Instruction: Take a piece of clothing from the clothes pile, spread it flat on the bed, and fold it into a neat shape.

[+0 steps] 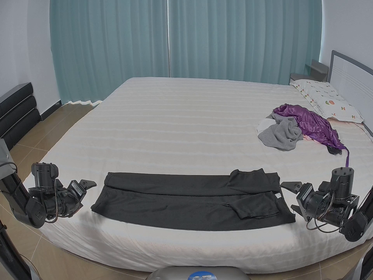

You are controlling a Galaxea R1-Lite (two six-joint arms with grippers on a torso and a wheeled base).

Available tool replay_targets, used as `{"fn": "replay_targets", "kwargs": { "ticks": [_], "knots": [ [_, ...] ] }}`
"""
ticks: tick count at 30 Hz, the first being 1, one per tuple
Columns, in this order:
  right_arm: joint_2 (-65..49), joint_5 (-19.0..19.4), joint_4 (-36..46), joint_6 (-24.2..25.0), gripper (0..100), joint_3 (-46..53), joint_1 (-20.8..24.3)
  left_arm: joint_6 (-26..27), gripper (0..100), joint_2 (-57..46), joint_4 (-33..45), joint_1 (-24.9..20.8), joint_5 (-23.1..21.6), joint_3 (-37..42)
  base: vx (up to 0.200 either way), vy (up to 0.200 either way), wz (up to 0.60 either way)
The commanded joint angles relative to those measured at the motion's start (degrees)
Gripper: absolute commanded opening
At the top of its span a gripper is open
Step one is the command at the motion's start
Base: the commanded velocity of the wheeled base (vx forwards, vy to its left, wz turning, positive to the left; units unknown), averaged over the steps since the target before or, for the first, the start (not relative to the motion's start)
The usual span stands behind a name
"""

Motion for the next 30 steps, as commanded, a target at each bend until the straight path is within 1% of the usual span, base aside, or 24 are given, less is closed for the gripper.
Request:
{"fn": "replay_targets", "kwargs": {
  "ticks": [1,2,3,5,7,8,9,12,14,16,20,23,24,25,30],
  "knots": [
    [-3.0,-0.7,0.2,-0.1,100,-1.0,1.1,-1.0,100,-0.6,-0.1,0.3,-1.2,-0.2,0.0,0.0,0.0],
    [-3.0,-0.7,0.2,-0.1,100,-1.0,1.1,-1.0,100,-0.6,-0.1,0.3,-1.2,-0.2,0.0,0.0,0.0],
    [-7.7,-0.3,2.6,-1.0,100,-1.3,1.1,-1.2,100,-0.5,-0.1,0.3,-1.5,-0.3,0.0,0.0,0.0],
    [-8.2,0.8,5.5,-0.6,100,-2.2,2.2,-1.3,100,-0.5,-0.2,0.3,-1.7,-0.4,0.0,0.0,0.0],
    [-6.8,2.9,6.8,0.6,100,-2.5,4.2,-1.5,100,-0.4,-0.2,0.3,-2.3,-0.4,0.0,0.0,0.0],
    [-4.0,4.4,6.5,2.9,100,-2.5,5.0,-1.6,100,0.1,-0.3,0.2,-3.2,-0.2,0.0,0.0,0.0],
    [-1.8,5.1,6.0,4.4,100,-2.8,5.5,-2.2,100,0.3,-0.3,0.3,-4.1,0.0,0.0,0.0,0.0],
    [4.1,4.9,3.6,5.8,100,-3.6,6.3,-5.6,100,1.5,-0.6,0.3,-7.0,-0.4,0.0,0.0,0.0],
    [7.6,4.9,0.5,5.6,100,-3.6,6.5,-6.8,100,1.8,-0.8,0.3,-7.2,-0.7,0.0,0.0,0.0],
    [10.5,4.9,-1.8,5.5,100,-3.5,6.5,-6.9,100,1.8,-1.0,0.3,-7.2,-0.7,0.0,0.0,0.0],
    [15.7,4.5,-2.9,5.5,100,-4.0,7.9,-6.9,100,1.9,-1.0,0.3,-7.2,-0.7,0.0,0.0,0.0],
    [19.2,1.4,-2.9,5.5,100,-6.2,8.2,-6.8,100,2.6,-1.0,0.4,-7.1,-1.0,0.0,0.0,0.0],
    [19.2,1.4,-2.9,5.5,100,-6.2,8.2,-6.8,100,2.6,-1.0,0.4,-7.1,-1.0,0.0,0.0,0.0],
    [19.9,0.5,-2.9,5.4,100,-7.1,8.7,-6.8,100,3.0,-1.0,0.3,-7.0,-1.1,0.0,0.0,0.0],
    [21.7,0.1,-3.0,5.5,100,-7.6,9.4,-6.9,100,4.1,-1.1,0.4,-7.2,-1.2,0.0,0.0,0.0]
  ]
}}
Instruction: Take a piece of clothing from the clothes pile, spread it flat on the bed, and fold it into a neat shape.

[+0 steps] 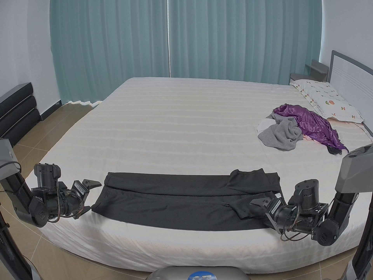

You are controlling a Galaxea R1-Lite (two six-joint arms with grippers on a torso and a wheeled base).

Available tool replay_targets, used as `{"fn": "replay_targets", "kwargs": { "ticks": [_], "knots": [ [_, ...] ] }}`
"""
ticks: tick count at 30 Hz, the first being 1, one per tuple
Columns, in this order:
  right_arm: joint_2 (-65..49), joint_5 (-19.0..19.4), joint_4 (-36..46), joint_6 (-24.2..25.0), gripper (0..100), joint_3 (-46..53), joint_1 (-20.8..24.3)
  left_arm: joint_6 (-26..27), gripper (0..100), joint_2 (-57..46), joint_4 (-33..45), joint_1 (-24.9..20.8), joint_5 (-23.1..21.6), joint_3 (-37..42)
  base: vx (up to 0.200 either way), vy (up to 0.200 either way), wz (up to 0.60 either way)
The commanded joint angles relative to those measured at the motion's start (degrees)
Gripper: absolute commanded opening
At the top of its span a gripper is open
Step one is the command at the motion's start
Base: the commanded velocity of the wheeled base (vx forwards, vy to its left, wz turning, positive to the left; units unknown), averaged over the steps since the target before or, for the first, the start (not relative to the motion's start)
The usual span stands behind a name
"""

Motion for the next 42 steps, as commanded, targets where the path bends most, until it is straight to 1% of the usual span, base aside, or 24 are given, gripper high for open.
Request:
{"fn": "replay_targets", "kwargs": {
  "ticks": [1,6,9,12,24,33,40,41,42],
  "knots": [
    [4.7,-0.3,-0.1,0.1,100,-0.9,0.6,-0.1,100,1.7,0.0,0.0,0.0,-0.2,0.0,0.0,0.0],
    [5.9,-1.4,-0.3,0.2,100,-2.2,0.3,0.0,100,1.7,-0.1,0.0,0.0,-0.2,0.0,0.0,0.0],
    [6.0,-3.1,-1.5,0.2,100,-3.0,0.0,0.1,100,1.7,-0.1,0.0,0.1,-0.2,0.0,0.0,0.0],
    [4.8,-3.3,-2.5,0.2,100,-2.3,0.0,0.2,100,1.7,-0.1,0.0,0.1,-0.2,0.0,0.0,0.0],
    [-2.4,-3.4,-1.6,0.1,100,0.6,0.6,0.3,100,1.7,-0.1,0.0,0.4,-0.4,0.0,0.0,0.0],
    [3.1,-3.8,-2.5,0.1,100,-1.6,0.3,0.3,100,1.7,-0.1,0.0,0.4,-0.4,0.0,0.0,0.0],
    [4.9,-3.8,-2.5,0.1,100,-3.7,-0.5,0.3,100,1.8,-0.1,0.1,0.5,-0.5,0.0,0.0,0.0],
    [5.0,-3.9,-2.5,0.2,0,-4.0,-0.7,0.3,100,1.8,-0.1,0.1,0.5,-0.5,0.0,0.0,0.0],
    [5.0,-3.9,-2.5,0.2,0,-4.0,-0.7,0.3,100,1.8,-0.1,0.1,0.5,-0.5,0.0,0.0,0.0]
  ]
}}
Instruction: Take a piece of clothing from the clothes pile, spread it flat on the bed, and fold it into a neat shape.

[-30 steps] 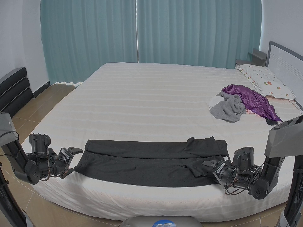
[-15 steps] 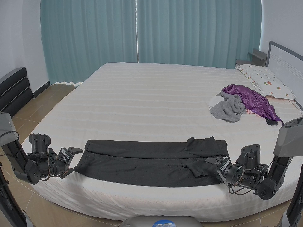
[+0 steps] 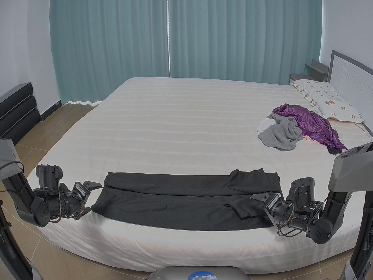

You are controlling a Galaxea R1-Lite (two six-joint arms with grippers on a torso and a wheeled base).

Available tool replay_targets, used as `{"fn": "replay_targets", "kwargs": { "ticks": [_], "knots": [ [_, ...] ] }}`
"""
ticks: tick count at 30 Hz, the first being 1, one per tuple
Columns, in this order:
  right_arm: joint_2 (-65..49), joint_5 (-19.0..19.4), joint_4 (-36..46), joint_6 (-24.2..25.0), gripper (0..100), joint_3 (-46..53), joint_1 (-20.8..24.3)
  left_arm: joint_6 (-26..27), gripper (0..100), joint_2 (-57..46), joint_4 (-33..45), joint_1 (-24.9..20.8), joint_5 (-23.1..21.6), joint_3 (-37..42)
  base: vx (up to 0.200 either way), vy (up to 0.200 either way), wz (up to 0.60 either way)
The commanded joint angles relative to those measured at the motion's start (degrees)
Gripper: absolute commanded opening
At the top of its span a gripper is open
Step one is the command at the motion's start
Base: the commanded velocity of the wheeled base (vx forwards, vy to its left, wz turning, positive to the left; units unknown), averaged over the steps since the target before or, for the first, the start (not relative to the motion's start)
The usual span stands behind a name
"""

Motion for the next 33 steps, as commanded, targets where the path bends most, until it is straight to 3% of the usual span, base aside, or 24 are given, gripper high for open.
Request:
{"fn": "replay_targets", "kwargs": {
  "ticks": [1,22,33],
  "knots": [
    [1.3,0.1,0.0,0.0,0,-0.8,-0.8,0.0,100,0.1,0.0,0.1,0.0,0.0,0.0,0.0,0.0],
    [-6.7,-0.1,0.1,0.3,0,4.5,0.1,0.1,100,0.0,0.0,0.2,0.1,0.0,0.0,0.0,0.0],
    [-1.8,0.3,0.0,0.1,0,5.6,0.5,0.1,100,-0.2,0.0,0.2,0.1,-0.3,0.0,0.0,0.0]
  ]
}}
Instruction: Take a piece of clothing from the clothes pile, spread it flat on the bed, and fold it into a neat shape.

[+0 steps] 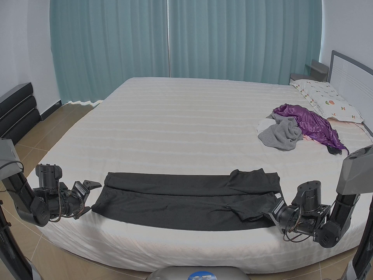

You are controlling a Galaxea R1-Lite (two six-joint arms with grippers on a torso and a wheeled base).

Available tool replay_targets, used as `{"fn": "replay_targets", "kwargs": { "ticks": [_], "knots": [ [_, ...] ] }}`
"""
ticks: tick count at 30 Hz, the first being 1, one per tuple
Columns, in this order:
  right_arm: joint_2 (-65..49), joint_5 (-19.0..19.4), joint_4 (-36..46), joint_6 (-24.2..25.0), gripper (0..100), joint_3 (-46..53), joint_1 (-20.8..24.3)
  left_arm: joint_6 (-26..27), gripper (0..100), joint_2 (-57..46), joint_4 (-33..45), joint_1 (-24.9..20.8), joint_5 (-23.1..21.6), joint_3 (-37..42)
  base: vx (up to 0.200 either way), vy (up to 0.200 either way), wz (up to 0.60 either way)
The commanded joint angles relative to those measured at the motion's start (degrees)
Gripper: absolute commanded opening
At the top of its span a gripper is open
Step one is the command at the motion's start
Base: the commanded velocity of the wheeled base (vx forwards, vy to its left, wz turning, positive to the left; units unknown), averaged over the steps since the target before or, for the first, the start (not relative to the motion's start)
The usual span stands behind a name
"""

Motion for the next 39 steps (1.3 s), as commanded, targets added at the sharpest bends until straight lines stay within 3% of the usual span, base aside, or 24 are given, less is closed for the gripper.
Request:
{"fn": "replay_targets", "kwargs": {
  "ticks": [1,2,11,18,23,29,39],
  "knots": [
    [2.4,0.1,0.0,-0.2,0,0.5,0.0,0.0,100,-0.1,0.0,0.0,0.0,0.0,0.0,0.0,0.0],
    [2.7,0.2,0.0,-0.3,100,1.0,0.1,0.0,100,-0.1,0.0,0.0,0.0,0.0,0.0,0.0,0.0],
    [-2.6,0.1,0.0,-1.5,100,2.7,-0.5,1.2,100,-0.7,0.0,0.0,0.0,0.0,0.0,0.0,0.0],
    [-12.2,0.0,0.9,-1.8,100,2.4,-4.9,1.5,100,-2.1,0.0,0.0,2.7,-0.1,0.0,0.0,0.0],
    [-12.1,-0.1,0.7,-1.8,100,2.1,-6.0,1.0,100,-2.1,-2.0,0.9,2.4,0.3,0.0,0.0,0.0],
    [-12.1,0.0,0.5,-1.9,100,2.2,-6.4,1.2,100,-2.4,-2.1,1.0,2.2,0.5,0.2,0.0,0.0],
    [-11.0,0.3,0.3,-2.2,100,2.2,-6.4,1.5,100,-3.3,-1.8,0.1,2.2,-0.1,0.0,0.0,0.0]
  ]
}}
